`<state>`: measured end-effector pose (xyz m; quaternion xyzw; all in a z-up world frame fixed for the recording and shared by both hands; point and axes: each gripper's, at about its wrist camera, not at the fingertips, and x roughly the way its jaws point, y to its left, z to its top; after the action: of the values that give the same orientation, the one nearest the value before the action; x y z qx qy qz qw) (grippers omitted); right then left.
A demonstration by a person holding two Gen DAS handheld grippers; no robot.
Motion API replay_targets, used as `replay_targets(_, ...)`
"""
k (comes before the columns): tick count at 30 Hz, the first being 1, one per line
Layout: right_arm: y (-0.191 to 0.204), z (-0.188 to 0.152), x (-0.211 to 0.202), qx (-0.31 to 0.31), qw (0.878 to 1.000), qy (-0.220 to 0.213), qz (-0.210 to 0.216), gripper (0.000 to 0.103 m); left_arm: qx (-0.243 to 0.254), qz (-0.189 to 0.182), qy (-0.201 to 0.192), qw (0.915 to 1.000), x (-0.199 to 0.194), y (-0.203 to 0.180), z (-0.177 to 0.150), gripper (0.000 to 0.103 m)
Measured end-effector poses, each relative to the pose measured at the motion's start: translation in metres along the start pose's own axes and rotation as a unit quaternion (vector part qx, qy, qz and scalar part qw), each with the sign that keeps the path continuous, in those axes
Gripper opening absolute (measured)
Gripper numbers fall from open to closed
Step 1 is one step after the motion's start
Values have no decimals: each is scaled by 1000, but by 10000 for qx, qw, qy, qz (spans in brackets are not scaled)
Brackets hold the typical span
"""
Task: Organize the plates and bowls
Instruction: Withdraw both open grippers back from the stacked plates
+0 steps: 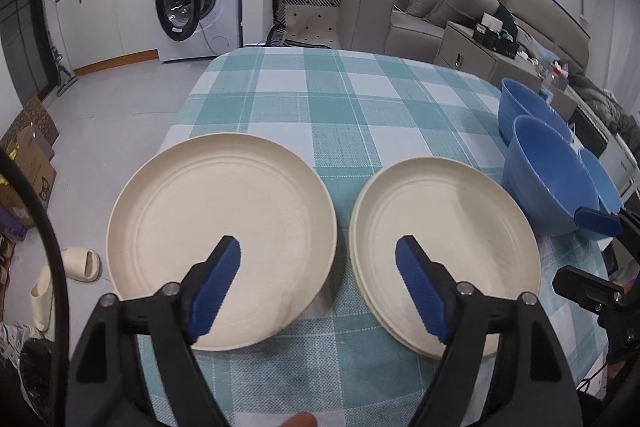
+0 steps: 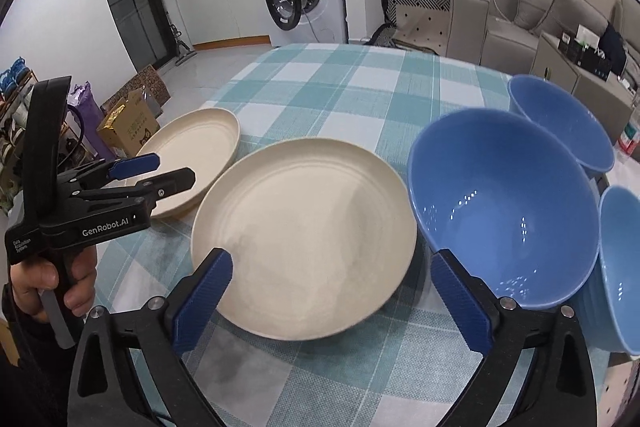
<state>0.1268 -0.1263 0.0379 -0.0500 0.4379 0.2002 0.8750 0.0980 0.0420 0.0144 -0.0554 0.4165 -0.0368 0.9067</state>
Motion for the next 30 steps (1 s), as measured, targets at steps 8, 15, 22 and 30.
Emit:
replay_targets(8, 10, 14, -7, -79, 9997, -209, -22, 102, -386, -16, -102, 9992, -10, 25, 5, 101)
replay_targets(15, 23, 29, -10, -208, 9993, -325, 9, 102, -550, 119, -279, 9980, -20, 45, 8, 103)
replay_targets(22, 37, 48, -13, -289, 9985, -458, 79, 102, -711, 289, -390, 9963, -27, 60, 10, 103)
replay_targets(30, 60, 65, -6, -477, 9976, -475, 182, 102, -896, 446, -533, 9936, -37, 79, 11, 103)
